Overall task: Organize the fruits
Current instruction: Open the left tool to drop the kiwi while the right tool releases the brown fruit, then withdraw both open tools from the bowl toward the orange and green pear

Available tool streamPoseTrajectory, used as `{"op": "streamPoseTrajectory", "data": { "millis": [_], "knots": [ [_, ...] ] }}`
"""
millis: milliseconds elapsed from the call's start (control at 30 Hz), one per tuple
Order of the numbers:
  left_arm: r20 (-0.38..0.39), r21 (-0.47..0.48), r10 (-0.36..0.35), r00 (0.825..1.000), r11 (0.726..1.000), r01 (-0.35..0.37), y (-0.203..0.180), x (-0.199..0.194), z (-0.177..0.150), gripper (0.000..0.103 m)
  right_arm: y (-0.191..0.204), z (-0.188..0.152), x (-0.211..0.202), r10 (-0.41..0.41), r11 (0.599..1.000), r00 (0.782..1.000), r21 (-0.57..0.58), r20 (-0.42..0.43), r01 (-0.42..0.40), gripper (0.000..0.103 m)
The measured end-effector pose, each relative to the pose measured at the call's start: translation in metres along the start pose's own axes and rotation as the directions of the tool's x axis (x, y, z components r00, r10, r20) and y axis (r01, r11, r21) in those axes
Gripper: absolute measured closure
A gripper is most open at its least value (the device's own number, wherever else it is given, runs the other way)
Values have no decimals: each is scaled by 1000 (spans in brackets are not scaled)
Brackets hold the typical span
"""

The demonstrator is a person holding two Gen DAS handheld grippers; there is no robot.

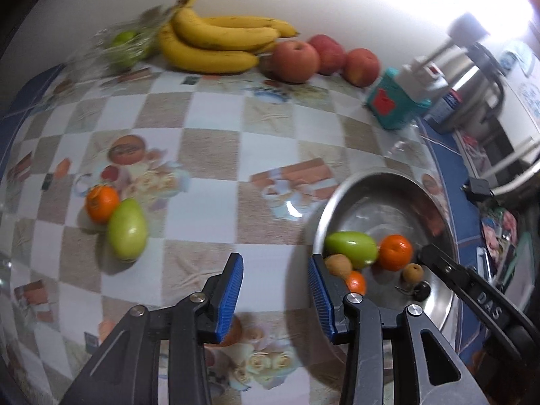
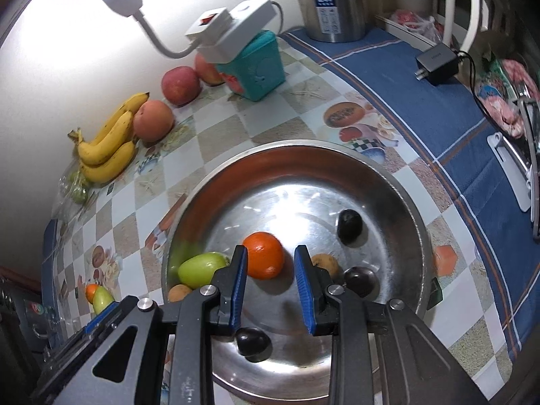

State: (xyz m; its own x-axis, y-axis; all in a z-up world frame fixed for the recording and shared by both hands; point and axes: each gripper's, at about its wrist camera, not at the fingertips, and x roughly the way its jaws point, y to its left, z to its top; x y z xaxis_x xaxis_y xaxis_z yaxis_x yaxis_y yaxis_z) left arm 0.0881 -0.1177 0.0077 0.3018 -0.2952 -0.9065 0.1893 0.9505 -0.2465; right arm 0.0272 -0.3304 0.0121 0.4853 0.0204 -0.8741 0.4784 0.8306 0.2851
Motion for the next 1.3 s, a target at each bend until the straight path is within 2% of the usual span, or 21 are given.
{"op": "streamPoseTrajectory", "data": {
  "millis": [133,333,600,700,767,833,867,967,1200,1233,1300],
  "knots": [
    [4,-45,31,1000,999,-31,13,-6,2,58,11,-4,-3,6,999,1000,-36,4,-6,74],
    [9,-98,52,999,994,-50,30,-15,5,51,23,-7,-6,12,997,1000,-76,10,-11,74],
    [-1,-111,61,998,992,-61,32,-15,5,47,29,-10,-3,7,995,1000,-100,3,-6,74],
    [-12,-113,68,998,991,-69,32,-13,3,42,30,-11,-3,5,995,1000,-104,2,-5,74],
    [-22,-115,81,996,990,-83,32,-11,2,34,31,-11,-2,-2,994,1000,-107,-1,2,74],
    [-33,-112,94,995,989,-97,32,-9,1,31,32,-11,0,-23,993,1000,-115,-3,23,65],
    [-39,-111,99,994,988,-103,32,-7,1,31,32,-11,1,-35,992,999,-119,-4,35,56],
    [-58,-115,102,993,988,-108,32,-3,-1,26,32,-12,3,-53,990,999,-130,-3,53,53],
    [-85,-106,115,990,987,-124,30,4,-5,11,34,-13,5,-81,986,997,-148,5,81,38],
    [-85,-104,118,989,987,-126,29,5,-6,7,34,-13,6,-82,985,997,-149,5,82,35],
    [-82,-101,124,989,986,-132,28,5,-6,2,33,-13,7,-84,985,996,-151,5,83,21]
  ]
}}
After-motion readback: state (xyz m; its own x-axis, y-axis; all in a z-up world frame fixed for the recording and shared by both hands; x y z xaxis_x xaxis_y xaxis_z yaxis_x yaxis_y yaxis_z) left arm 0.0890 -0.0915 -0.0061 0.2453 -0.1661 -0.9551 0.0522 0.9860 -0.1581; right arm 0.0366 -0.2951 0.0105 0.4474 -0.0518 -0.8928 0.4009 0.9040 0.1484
